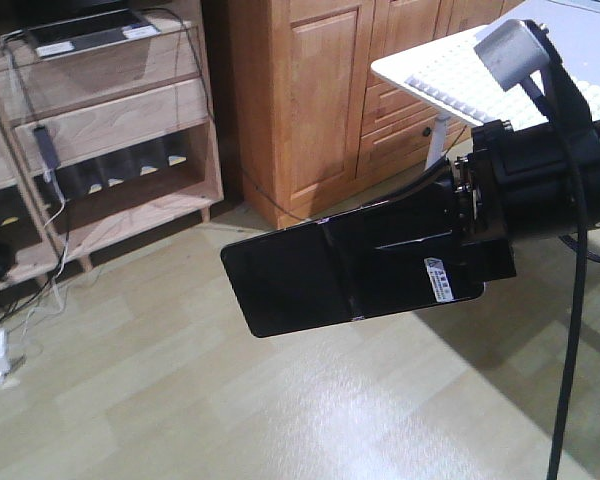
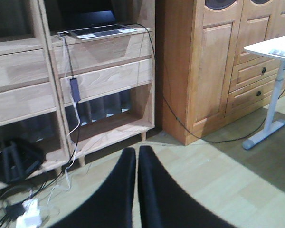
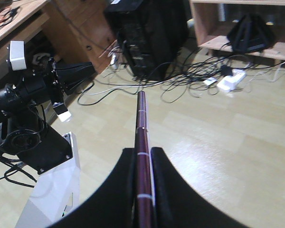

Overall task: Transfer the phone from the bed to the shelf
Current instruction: 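Hold the phone raised while the base drives to the wooden shelf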

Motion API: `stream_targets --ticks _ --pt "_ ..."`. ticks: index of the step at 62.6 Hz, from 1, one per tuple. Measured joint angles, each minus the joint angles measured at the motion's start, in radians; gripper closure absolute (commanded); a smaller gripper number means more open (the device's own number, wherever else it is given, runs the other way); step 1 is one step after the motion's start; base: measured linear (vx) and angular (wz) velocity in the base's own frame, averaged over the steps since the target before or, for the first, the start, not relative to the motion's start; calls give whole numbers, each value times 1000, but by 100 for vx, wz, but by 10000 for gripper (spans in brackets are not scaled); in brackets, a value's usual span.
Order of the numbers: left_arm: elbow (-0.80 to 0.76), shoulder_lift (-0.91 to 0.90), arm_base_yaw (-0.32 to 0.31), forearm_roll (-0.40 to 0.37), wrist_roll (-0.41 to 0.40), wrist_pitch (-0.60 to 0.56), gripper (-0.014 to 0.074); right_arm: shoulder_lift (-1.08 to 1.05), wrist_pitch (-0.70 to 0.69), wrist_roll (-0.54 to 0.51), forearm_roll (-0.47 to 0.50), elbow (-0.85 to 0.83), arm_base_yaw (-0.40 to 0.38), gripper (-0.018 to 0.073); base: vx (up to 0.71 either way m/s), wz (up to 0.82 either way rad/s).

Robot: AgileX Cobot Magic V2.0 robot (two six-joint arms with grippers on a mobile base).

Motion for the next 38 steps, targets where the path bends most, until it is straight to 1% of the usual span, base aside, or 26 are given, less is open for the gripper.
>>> stream_targets --ticks 18,38 --pt "0 0 0 0 0 0 595 0 0 0 0 0 0 561 48 -3" --pt "0 0 0 0 0 0 595 0 0 0 0 0 0 561 49 9"
